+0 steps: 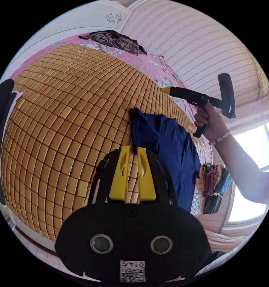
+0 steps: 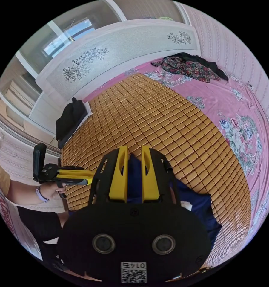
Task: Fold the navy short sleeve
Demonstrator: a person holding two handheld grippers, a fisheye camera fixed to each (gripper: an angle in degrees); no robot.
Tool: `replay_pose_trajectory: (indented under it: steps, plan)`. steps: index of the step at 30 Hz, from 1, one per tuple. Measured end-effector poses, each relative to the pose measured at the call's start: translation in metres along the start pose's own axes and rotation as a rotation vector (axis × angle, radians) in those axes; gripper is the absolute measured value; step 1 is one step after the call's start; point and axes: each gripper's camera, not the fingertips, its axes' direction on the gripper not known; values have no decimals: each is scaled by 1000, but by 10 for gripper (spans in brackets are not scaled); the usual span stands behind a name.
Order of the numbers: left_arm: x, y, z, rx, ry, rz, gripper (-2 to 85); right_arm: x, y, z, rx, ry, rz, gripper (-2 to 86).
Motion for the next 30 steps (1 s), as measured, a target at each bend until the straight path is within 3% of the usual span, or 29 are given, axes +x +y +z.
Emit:
replay_pose_trajectory:
  steps: [4,8,21,30]
  plan:
    - [2,0,19,-35,18,23,53,-12,18,20,-64,70,25,52]
    - [11,-9,31,-18,44,23,54,-24,13,55,-142,-57,62,72]
    - [60,-12,82,-78,-75,122,80,-57,-41,132,-345,256,-30,77]
    - [84,5,99,3,-124,119,34,-29,-45,133,-426,151,87,31]
